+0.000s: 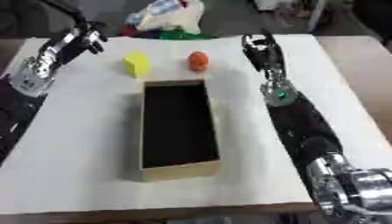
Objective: Pick up objects on the table and place them in the box.
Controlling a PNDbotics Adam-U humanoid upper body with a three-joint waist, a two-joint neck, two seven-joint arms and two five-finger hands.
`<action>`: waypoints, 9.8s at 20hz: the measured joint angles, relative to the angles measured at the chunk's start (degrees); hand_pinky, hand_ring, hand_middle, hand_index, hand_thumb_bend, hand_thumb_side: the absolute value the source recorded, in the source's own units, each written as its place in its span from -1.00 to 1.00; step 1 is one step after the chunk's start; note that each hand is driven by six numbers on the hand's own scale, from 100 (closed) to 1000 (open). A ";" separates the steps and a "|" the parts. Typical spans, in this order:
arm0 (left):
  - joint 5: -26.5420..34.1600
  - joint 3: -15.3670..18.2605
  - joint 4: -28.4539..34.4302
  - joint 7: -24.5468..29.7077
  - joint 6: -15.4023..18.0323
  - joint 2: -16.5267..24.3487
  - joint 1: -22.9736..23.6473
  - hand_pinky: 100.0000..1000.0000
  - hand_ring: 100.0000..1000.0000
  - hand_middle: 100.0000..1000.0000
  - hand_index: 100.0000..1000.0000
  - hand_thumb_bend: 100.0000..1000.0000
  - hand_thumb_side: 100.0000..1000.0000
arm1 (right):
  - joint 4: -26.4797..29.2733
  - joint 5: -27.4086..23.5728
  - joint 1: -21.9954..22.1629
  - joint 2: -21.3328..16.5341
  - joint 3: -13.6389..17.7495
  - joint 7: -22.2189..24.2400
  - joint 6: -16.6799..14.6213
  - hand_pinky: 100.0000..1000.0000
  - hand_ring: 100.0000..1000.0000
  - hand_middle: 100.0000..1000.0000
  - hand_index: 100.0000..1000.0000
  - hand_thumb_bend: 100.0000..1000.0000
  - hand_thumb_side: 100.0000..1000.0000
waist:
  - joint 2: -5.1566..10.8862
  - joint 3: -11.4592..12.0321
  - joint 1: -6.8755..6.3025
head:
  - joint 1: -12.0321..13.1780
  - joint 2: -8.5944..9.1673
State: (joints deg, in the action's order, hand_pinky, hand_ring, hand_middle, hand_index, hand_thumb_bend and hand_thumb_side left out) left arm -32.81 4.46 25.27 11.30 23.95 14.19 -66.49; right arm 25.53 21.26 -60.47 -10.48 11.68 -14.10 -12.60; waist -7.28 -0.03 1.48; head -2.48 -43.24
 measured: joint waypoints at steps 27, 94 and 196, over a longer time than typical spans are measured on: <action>1.09 -1.42 3.71 3.48 1.89 -2.23 -0.11 0.21 0.14 0.25 0.81 -1.00 0.89 | 3.84 30.62 -2.61 -0.43 -1.02 11.88 9.88 0.58 0.34 0.65 0.98 -1.00 -0.29 | -0.49 4.35 1.53 | -3.83 2.53; 1.72 -2.17 5.26 5.43 3.02 -4.08 -1.51 0.19 0.17 0.27 0.81 -1.00 0.91 | 9.54 54.76 0.52 3.76 1.88 13.21 20.49 0.47 0.11 0.29 -0.08 -1.00 -0.94 | -2.89 7.12 0.54 | -4.69 3.46; 1.45 -2.16 3.10 4.89 1.55 -2.00 0.73 0.16 0.20 0.31 0.81 -1.00 0.93 | 39.14 27.71 8.60 -5.92 -23.24 36.72 -17.03 0.59 0.40 0.52 0.82 -1.00 -0.34 | 0.62 -0.43 0.76 | 0.27 1.46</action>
State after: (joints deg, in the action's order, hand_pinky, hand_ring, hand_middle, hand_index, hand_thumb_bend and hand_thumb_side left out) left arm -31.36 2.30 28.37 16.19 25.50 12.19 -65.76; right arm 64.67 48.98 -51.88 -16.40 -11.56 22.63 -29.63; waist -6.66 -0.45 2.25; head -2.21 -41.78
